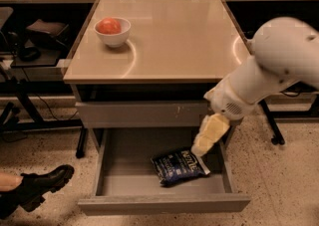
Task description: Pick blue chip bag from middle drawer and place on counter
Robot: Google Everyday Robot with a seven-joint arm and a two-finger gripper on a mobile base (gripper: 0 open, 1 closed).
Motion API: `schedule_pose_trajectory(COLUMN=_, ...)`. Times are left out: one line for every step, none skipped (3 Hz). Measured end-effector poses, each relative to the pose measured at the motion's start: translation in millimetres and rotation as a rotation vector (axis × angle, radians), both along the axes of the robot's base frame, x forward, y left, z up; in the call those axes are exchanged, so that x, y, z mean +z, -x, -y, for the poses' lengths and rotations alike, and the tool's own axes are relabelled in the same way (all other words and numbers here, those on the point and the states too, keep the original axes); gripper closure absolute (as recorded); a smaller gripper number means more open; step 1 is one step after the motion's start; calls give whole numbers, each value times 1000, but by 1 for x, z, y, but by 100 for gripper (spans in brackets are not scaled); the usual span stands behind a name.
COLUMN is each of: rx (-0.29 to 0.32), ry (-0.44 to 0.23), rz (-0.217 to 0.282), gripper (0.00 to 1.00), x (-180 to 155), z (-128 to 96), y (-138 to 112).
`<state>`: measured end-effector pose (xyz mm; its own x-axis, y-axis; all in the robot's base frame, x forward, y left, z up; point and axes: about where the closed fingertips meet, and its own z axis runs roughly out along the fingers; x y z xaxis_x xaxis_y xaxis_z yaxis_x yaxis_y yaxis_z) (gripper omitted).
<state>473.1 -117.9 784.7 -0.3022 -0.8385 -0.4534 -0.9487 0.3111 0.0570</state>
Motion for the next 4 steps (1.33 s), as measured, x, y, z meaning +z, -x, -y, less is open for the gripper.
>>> schedule_pose_trajectory(rx=-76, ry=-104, rz=-79, gripper=0, x=-80, z=-47, y=-30)
schedule_pose_trajectory(rx=-133, ry=-148, rz=-33, gripper=0, x=-98, z=-54, y=-56)
schedule_pose_trajectory(rx=-134, ry=-148, rz=-31, gripper=0, x=-97, z=-54, y=-57)
schedule_pose_trajectory(rx=-232, ry=-134, rz=-55, gripper=0, x=-132, z=-52, y=-65)
